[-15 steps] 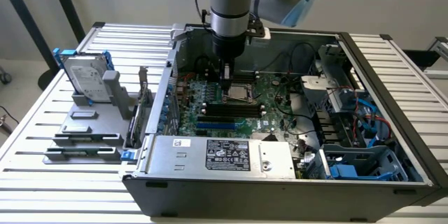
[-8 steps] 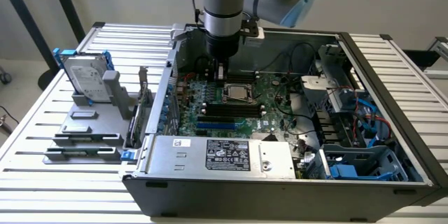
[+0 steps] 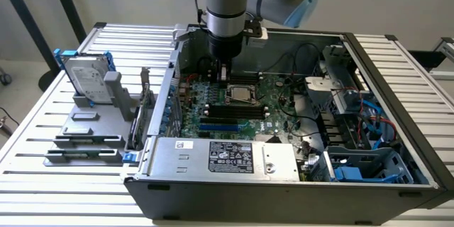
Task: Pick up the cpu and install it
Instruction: 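Close the cpu cover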
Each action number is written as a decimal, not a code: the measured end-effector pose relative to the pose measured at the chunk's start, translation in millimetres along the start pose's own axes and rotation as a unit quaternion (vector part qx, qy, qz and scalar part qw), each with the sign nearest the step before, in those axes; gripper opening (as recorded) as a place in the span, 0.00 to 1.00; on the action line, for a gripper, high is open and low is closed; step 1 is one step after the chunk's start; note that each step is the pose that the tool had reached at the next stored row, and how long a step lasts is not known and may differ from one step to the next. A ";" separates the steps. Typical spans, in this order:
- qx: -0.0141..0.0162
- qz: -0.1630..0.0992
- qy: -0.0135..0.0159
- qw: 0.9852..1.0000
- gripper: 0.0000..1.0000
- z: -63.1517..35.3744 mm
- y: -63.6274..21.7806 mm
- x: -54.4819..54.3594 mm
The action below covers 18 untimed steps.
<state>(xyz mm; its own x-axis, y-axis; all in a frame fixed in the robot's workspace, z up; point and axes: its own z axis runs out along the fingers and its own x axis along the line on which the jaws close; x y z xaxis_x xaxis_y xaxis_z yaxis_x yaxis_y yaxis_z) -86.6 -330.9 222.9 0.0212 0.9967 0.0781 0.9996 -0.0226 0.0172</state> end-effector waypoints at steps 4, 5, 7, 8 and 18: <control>0.000 0.000 0.000 1.000 0.11 0.0 0.0 0.0; 0.000 0.000 0.000 1.000 0.11 0.0 0.0 0.0; 0.000 0.000 0.000 1.000 0.11 0.0 0.1 0.1; 0.000 0.000 0.001 1.000 0.11 -0.1 1.1 0.1; 0.000 0.000 0.020 1.000 0.11 -14.2 43.5 1.6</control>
<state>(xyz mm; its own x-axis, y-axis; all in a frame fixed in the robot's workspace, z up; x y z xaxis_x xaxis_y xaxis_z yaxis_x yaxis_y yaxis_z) -43.4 -331.4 237.9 0.0207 0.9927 0.1189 0.9996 -0.0228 0.0163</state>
